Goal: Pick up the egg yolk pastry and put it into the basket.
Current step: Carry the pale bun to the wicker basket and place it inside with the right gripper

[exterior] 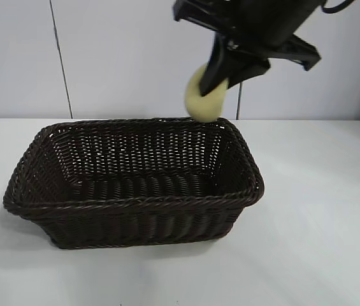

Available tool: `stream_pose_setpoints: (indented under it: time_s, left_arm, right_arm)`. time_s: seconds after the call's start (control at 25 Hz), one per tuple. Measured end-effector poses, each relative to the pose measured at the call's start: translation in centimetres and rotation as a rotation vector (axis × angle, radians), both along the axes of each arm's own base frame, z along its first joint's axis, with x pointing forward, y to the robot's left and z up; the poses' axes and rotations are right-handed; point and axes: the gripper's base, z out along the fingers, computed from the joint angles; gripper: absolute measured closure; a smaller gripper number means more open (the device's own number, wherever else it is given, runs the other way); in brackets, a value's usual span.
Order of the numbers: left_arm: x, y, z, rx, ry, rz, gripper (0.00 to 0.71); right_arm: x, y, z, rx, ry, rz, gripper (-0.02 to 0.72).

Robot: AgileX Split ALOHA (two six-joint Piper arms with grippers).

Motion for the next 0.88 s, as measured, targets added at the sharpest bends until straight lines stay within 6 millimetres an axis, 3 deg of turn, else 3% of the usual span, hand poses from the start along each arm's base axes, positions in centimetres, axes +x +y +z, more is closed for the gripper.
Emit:
stream_pose_setpoints:
  time_s: [0.2, 0.4, 0.76, 0.88]
  left_arm:
    - [0.0, 0.0, 0.0, 0.000, 0.000, 0.000, 0.139]
    - [0.0, 0.0, 0.0, 0.000, 0.000, 0.000, 0.139]
    - [0.0, 0.0, 0.0, 0.000, 0.000, 0.000, 0.139]
    - [0.0, 0.0, 0.0, 0.000, 0.000, 0.000, 0.139]
  right_arm:
    - [-1.1, 3.4, -1.1, 0.022, -0.032, 0.070, 0.680]
    - [-0.1, 4.3, -3.6, 0.002, -0.015, 0.064, 0.680]
    - [2.4, 5.8, -11.2, -0.042, 0.016, 0.011, 0.680]
    - [2.5, 5.9, -12.3, -0.055, 0.042, 0.004, 0.659]
